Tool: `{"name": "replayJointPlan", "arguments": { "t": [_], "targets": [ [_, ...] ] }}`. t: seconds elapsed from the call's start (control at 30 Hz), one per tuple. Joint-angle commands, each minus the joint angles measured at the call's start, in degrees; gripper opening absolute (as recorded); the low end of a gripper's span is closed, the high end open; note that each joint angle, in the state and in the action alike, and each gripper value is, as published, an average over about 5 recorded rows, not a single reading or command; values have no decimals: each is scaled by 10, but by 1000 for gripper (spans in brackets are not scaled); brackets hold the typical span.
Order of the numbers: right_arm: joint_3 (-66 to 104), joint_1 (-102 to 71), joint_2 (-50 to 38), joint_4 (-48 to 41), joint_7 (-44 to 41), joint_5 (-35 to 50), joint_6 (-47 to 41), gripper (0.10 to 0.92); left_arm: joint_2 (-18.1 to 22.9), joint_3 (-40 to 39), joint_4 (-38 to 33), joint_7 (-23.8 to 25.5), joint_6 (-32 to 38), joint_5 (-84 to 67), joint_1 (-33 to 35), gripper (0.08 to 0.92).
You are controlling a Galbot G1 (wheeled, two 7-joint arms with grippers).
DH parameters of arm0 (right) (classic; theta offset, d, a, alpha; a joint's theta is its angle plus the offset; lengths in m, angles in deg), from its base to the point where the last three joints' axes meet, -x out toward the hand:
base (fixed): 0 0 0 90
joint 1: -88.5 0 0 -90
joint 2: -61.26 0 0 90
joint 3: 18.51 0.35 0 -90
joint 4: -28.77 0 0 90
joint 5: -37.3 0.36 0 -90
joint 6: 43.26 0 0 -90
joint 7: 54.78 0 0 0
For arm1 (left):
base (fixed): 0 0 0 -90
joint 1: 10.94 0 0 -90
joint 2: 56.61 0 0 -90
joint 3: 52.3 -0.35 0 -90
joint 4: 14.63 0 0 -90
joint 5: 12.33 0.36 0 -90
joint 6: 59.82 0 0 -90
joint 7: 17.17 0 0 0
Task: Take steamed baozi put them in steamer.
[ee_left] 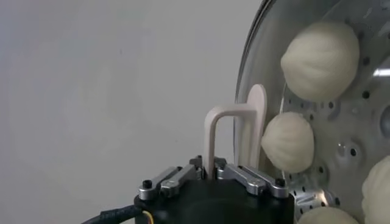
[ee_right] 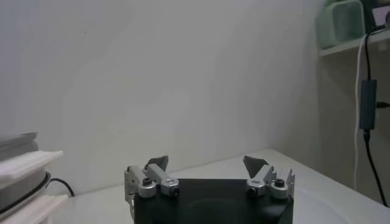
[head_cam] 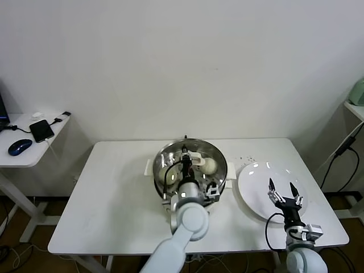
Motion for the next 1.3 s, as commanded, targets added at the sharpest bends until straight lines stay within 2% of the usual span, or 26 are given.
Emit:
{"name": "replayJointPlan", "arguments": {
  "t": [0.03, 0.63, 0.73, 0.9, 1.1, 1.3],
  "targets": [
    [0, -1, 0, 2, 0, 0, 0, 823, 28, 0, -18, -1, 18, 4, 16, 232],
    [-1, 1, 0, -1, 1, 0, 0, 823, 28, -26, -140, 29, 26, -6, 85, 747],
    [-1, 0, 0, 0, 1, 0, 0, 823, 28, -24, -157, 31, 26, -7, 91, 805],
    [-4, -2, -1, 5, 0, 0, -1, 823, 20, -6, -205, 33, 30, -8, 118, 822],
    [-13, -12, -3, 15, -5, -3, -5, 823, -11, 40, -271, 26, 38, -20, 163, 823],
    [-23, -41, -11, 35, -56, -8, 11, 823, -36, 154, -299, -22, 60, -80, 208, 823]
  ]
}}
